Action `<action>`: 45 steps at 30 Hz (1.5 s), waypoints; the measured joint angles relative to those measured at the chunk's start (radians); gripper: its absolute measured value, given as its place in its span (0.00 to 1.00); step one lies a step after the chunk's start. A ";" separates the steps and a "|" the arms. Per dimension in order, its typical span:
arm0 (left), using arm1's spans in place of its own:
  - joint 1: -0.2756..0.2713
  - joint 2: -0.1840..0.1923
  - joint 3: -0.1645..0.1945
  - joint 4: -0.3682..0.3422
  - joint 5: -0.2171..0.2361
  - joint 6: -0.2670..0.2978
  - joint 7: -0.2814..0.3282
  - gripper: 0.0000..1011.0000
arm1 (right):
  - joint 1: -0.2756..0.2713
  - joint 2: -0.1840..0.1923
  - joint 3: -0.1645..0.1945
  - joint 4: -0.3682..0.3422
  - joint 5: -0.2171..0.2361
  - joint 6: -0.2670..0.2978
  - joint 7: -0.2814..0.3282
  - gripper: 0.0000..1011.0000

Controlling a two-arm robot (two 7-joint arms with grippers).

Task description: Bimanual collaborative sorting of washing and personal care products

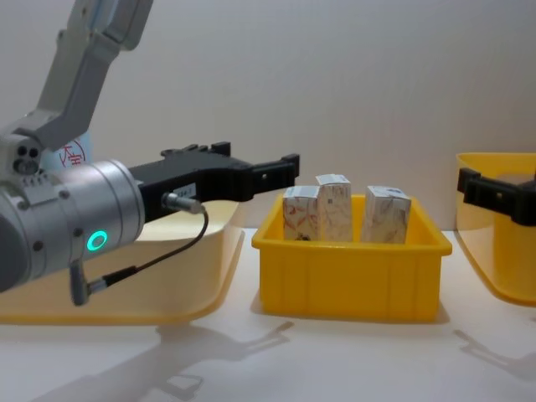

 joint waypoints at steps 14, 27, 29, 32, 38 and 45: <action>0.063 0.045 0.018 -0.057 0.135 -0.009 0.189 0.99 | -0.031 0.011 -0.005 -0.021 0.021 -0.003 0.007 0.99; 0.088 0.061 0.025 -0.079 0.187 -0.013 0.261 0.99 | -0.031 0.010 -0.005 -0.021 0.021 -0.003 0.010 0.99; 0.088 0.062 0.025 -0.079 0.187 -0.013 0.261 0.99 | -0.029 0.010 -0.005 -0.020 0.021 -0.002 0.012 0.99; 0.088 0.062 0.025 -0.079 0.187 -0.013 0.262 0.99 | -0.023 0.008 -0.005 -0.016 0.021 0.000 0.016 0.99; 0.088 0.062 0.025 -0.079 0.187 -0.013 0.262 0.99 | 0.005 0.001 -0.009 0.003 0.021 0.016 0.025 0.99; 0.088 0.062 0.024 -0.079 0.187 -0.013 0.262 0.99 | 0.058 -0.016 -0.017 0.041 0.018 0.043 0.034 0.99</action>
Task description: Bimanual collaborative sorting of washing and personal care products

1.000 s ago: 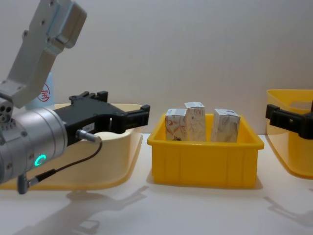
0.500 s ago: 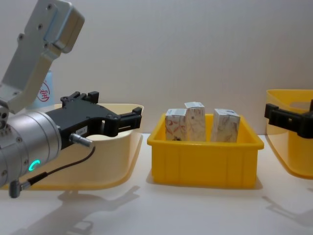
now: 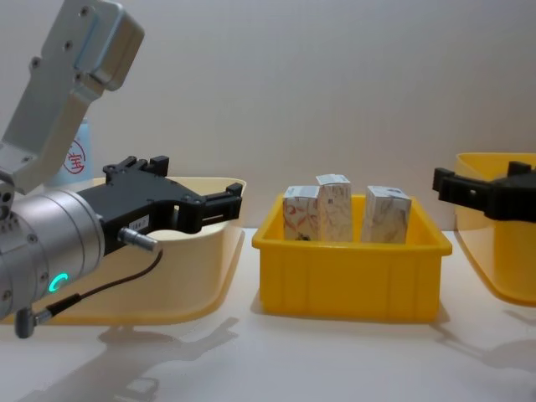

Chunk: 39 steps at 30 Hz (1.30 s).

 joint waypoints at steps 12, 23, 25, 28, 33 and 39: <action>0.000 0.000 0.000 0.000 0.000 0.000 0.000 0.99 | 0.131 -0.044 -0.034 0.110 -0.016 0.052 0.030 0.99; 0.000 0.000 0.000 0.000 0.000 0.000 0.000 0.99 | 0.207 -0.078 -0.059 0.191 -0.026 0.082 0.058 0.99; 0.000 0.000 0.000 0.000 0.000 0.000 0.000 0.99 | 0.214 -0.083 -0.062 0.200 -0.028 0.085 0.058 0.99; 0.000 0.000 0.000 0.000 0.000 0.000 0.000 0.99 | 0.225 -0.092 -0.067 0.213 -0.034 0.091 0.057 0.99; 0.000 0.000 0.000 0.000 0.000 0.000 0.000 0.99 | 0.235 -0.106 -0.073 0.226 -0.049 0.102 0.042 0.99; 0.000 0.000 0.000 0.000 0.000 0.000 0.000 0.99 | 0.241 -0.123 -0.077 0.238 -0.069 0.112 0.018 0.99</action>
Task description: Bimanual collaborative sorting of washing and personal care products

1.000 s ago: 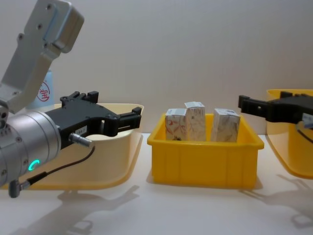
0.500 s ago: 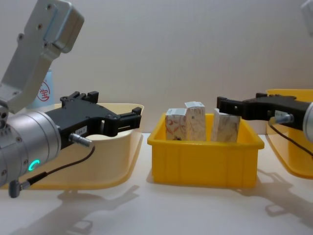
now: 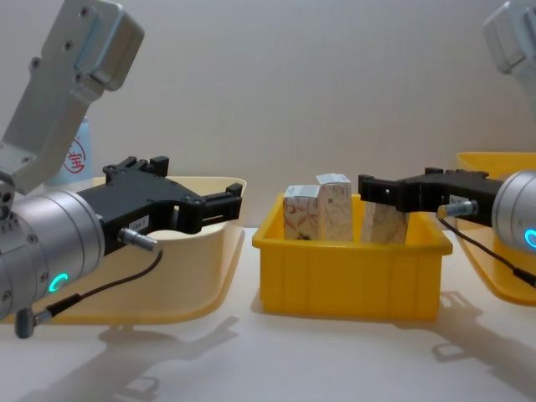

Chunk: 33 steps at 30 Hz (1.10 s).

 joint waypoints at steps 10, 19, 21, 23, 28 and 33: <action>0.000 0.000 0.000 0.000 0.000 0.000 0.000 0.99 | 0.010 -0.025 -0.003 0.019 -0.023 0.017 -0.029 0.99; 0.000 0.000 0.000 0.000 0.000 0.000 0.000 0.99 | 0.024 -0.045 -0.002 0.046 -0.027 0.033 -0.030 0.99; 0.000 0.000 0.000 0.000 0.000 0.000 0.000 0.99 | 0.027 -0.051 0.000 0.054 -0.026 0.037 -0.030 0.99; 0.000 0.000 0.000 0.000 0.000 0.000 0.000 0.99 | 0.029 -0.056 0.001 0.061 -0.025 0.040 -0.030 0.99; 0.000 0.000 0.000 0.000 0.000 0.000 0.000 0.99 | 0.035 -0.070 0.006 0.078 -0.024 0.048 -0.032 0.99; 0.000 0.000 0.000 0.000 0.000 0.000 0.000 0.99 | 0.039 -0.080 0.010 0.091 -0.024 0.053 -0.037 0.99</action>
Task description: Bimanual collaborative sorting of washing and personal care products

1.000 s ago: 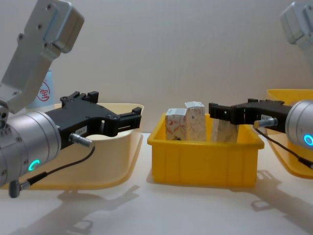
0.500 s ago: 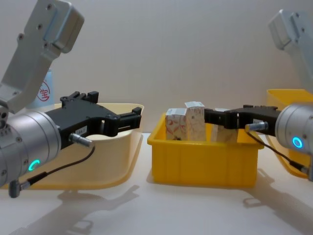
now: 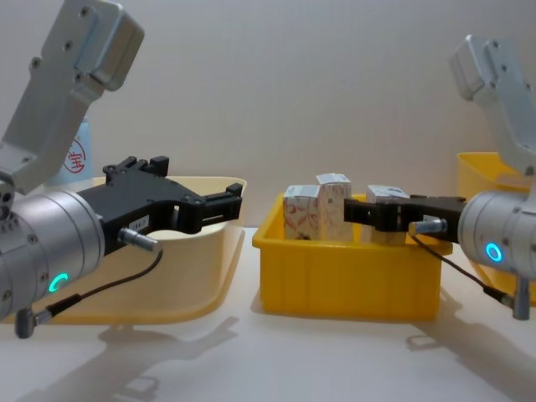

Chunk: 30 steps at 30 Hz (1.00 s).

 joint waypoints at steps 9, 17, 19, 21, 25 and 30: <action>0.000 0.000 0.000 0.000 0.000 0.000 0.000 0.99 | 0.005 -0.013 0.005 0.016 0.000 0.006 -0.004 0.88; 0.000 0.000 0.000 0.000 0.000 0.000 0.000 0.99 | 0.006 -0.018 0.007 0.022 -0.001 0.008 -0.006 0.65; 0.000 0.000 0.000 0.000 0.000 0.000 0.000 0.99 | 0.006 -0.019 0.007 0.024 -0.001 0.008 -0.006 0.61; 0.000 0.000 0.000 0.000 0.000 0.000 0.000 0.99 | 0.006 -0.019 0.007 0.024 -0.001 0.009 -0.007 0.55; 0.000 0.000 0.000 0.000 0.000 0.000 0.000 0.99 | 0.007 -0.020 0.007 0.025 -0.002 0.009 -0.007 0.44; 0.000 0.000 0.000 0.000 0.000 0.000 0.000 0.99 | 0.007 -0.021 0.008 0.027 -0.002 0.009 -0.007 0.43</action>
